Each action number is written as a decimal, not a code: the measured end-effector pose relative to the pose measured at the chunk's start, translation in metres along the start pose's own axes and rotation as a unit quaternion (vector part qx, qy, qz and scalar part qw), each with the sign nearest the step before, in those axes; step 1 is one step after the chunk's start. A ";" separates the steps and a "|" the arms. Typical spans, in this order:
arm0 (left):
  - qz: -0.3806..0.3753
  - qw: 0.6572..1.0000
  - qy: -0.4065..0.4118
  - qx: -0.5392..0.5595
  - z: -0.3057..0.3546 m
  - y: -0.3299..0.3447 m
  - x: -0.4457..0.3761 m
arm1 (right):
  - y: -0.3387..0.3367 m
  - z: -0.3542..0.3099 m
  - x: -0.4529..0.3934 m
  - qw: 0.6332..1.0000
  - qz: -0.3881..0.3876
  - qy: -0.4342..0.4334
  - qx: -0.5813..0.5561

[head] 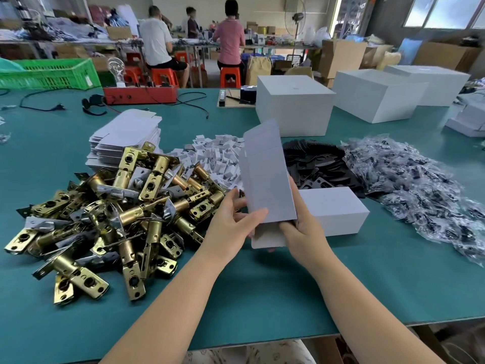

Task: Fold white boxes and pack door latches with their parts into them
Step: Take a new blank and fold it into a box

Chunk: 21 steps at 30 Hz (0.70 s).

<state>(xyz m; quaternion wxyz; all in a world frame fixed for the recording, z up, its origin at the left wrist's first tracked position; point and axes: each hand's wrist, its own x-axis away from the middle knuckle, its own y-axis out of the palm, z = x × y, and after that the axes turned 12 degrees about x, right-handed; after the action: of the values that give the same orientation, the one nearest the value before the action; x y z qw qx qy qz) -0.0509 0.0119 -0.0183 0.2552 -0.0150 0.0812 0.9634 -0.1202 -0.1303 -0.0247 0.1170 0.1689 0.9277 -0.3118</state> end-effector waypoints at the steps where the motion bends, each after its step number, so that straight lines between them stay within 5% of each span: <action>1: 0.004 1.000 -0.003 0.012 0.001 0.000 0.000 | 0.000 -0.001 0.001 1.000 -0.018 -0.008 0.007; 9: 0.039 0.996 -0.058 -0.057 0.022 0.020 -0.014 | 0.007 -0.002 0.002 0.997 -0.061 -0.022 0.033; 15: -0.001 0.994 -0.070 -0.078 0.026 0.011 -0.022 | -0.016 0.005 -0.003 0.978 -0.124 0.001 -0.167; 21: -0.043 0.992 -0.023 -0.119 0.015 0.012 -0.017 | -0.008 0.002 -0.010 0.965 0.013 0.135 -0.224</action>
<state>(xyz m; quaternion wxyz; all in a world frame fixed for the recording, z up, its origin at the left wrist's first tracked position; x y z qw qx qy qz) -0.0420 -0.0037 -0.0009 0.2949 -0.0272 -0.0409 0.9543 -0.1141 -0.1404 -0.0188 0.0292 0.1906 0.9788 -0.0693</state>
